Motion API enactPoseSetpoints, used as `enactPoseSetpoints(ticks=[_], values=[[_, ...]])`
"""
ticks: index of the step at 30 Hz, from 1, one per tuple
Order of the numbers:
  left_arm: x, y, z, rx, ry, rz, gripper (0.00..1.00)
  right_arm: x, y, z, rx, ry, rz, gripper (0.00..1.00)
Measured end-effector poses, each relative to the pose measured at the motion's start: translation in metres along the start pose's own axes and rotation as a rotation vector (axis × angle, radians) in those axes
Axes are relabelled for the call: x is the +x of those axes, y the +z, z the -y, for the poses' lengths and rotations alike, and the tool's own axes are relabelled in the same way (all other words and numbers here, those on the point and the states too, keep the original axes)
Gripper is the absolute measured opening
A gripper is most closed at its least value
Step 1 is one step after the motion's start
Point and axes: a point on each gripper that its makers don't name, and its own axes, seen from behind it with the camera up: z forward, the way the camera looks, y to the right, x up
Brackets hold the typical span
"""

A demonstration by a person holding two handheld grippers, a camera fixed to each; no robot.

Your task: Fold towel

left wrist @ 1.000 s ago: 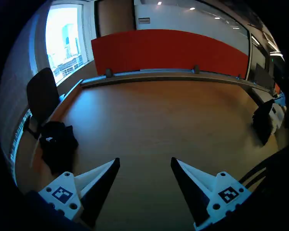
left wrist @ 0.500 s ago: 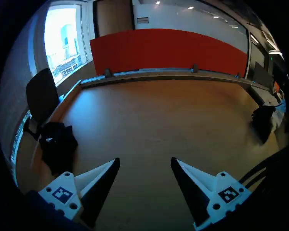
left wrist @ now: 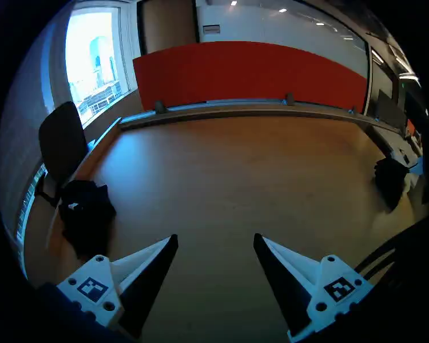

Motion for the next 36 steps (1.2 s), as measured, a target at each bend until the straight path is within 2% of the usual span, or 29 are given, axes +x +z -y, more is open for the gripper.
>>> enactPoseSetpoints(ticks=[12, 18, 27, 36], values=[[0.0, 0.001, 0.003, 0.01, -0.002, 0.003, 0.98, -0.012, 0.011, -0.007, -0.02, 0.021, 0.027, 0.07], [-0.003, 0.001, 0.003, 0.012, 0.003, 0.008, 0.99, -0.027, 0.022, -0.011, -0.034, 0.033, 0.063, 0.07], [-0.005, 0.001, 0.003, 0.014, 0.01, 0.012, 0.98, -0.051, 0.043, -0.01, -0.048, 0.092, 0.111, 0.07], [-0.006, 0.0, 0.002, 0.014, 0.013, 0.014, 0.98, -0.064, 0.057, -0.012, -0.069, 0.123, 0.143, 0.07]])
